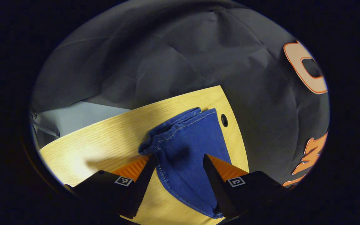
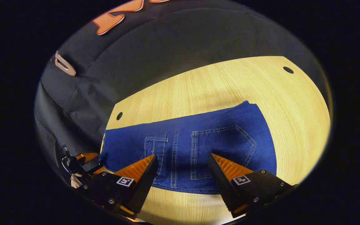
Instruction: Grasp the waist and the cuffs of the jeans and fold them to make the two legs overlap; first hold the waist and fold one-third of the jeans toward the cuffs, then hold the cuffs and fold the remaining one-third in the same direction to finish folding.
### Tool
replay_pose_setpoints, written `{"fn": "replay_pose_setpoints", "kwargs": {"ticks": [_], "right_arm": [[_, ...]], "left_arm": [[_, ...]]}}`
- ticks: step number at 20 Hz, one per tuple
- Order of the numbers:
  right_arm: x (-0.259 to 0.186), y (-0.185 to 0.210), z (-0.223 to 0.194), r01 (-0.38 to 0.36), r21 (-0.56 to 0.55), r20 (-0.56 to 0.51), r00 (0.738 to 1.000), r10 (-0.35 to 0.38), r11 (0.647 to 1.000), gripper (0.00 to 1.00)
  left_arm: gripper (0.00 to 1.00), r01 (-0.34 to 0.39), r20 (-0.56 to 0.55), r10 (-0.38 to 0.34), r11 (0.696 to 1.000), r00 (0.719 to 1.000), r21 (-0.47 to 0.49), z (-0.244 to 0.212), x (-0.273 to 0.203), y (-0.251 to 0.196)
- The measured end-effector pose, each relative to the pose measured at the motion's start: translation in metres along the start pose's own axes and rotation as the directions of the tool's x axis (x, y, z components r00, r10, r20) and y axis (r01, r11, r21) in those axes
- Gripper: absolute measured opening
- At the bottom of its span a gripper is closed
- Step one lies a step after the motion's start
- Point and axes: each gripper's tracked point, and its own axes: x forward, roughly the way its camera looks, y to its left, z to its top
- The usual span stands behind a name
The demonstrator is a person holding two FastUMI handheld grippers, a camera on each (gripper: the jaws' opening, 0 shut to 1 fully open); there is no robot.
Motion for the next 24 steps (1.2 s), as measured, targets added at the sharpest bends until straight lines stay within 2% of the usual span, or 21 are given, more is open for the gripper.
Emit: {"fn": "replay_pose_setpoints", "kwargs": {"ticks": [2,3,4,5,8,9,11,12,13,15,16,17,18,24], "right_arm": [[-0.002,-0.008,0.003,0.008,0.006,0.005,1.000,-0.008,1.000,0.99],[-0.005,-0.012,0.003,0.012,0.010,0.008,1.000,-0.013,1.000,0.99],[-0.008,-0.017,0.004,0.014,0.018,0.009,1.000,-0.014,1.000,0.99],[-0.011,-0.023,0.004,0.018,0.027,0.012,1.000,-0.018,0.999,0.99],[-0.015,-0.042,0.004,0.036,0.059,0.018,0.999,-0.037,0.998,0.99],[-0.019,-0.047,0.005,0.041,0.073,0.019,0.999,-0.042,0.996,0.99],[-0.020,-0.055,0.005,0.043,0.097,0.025,0.999,-0.045,0.994,0.98],[-0.021,-0.058,0.004,0.045,0.102,0.026,0.998,-0.048,0.994,0.98],[-0.024,-0.062,0.004,0.050,0.105,0.028,0.998,-0.054,0.993,0.98],[-0.025,-0.062,0.004,0.048,0.109,0.024,0.998,-0.051,0.993,0.98],[-0.026,-0.062,0.003,0.045,0.109,0.024,0.999,-0.048,0.993,0.98],[-0.026,-0.062,0.003,0.042,0.105,0.023,0.999,-0.045,0.994,0.98],[-0.027,-0.063,0.003,0.038,0.100,0.024,0.999,-0.040,0.994,0.98],[-0.043,-0.065,0.024,0.010,0.084,0.079,0.997,-0.017,0.996,0.97]], "left_arm": [[0.92,-0.015,0.013,0.015,0.999,1.000,0.052,0.003,0.001,-0.001],[0.92,-0.027,0.026,0.025,0.998,0.999,0.059,0.005,-0.004,-0.003],[0.87,-0.021,0.035,0.019,0.998,0.999,0.059,0.007,-0.005,-0.006],[0.87,-0.010,0.024,0.009,0.998,1.000,0.056,0.006,0.001,-0.006],[0.66,0.020,-0.003,-0.020,0.998,1.000,0.051,0.003,0.005,-0.011],[0.65,-0.017,-0.016,0.018,0.999,1.000,0.034,0.000,0.013,-0.006],[0.56,0.009,-0.022,-0.008,1.000,1.000,0.027,-0.002,0.015,-0.013],[0.55,0.027,-0.022,-0.027,0.999,0.999,0.017,-0.003,0.016,-0.015],[0.55,-0.026,-0.045,0.027,0.999,0.999,0.021,-0.010,0.020,-0.002],[0.09,-0.052,-0.018,0.052,0.999,0.998,-0.009,-0.006,0.021,-0.010],[0.10,-0.078,-0.020,0.078,0.997,0.997,0.003,-0.010,0.022,-0.009],[0.04,-0.105,-0.012,0.106,0.994,0.994,0.028,-0.008,0.020,-0.009],[0.04,-0.125,-0.009,0.126,0.990,0.992,0.059,-0.009,0.012,-0.010],[0.04,-0.005,0.095,-0.011,0.987,0.995,0.163,0.001,-0.047,-0.087]]}}
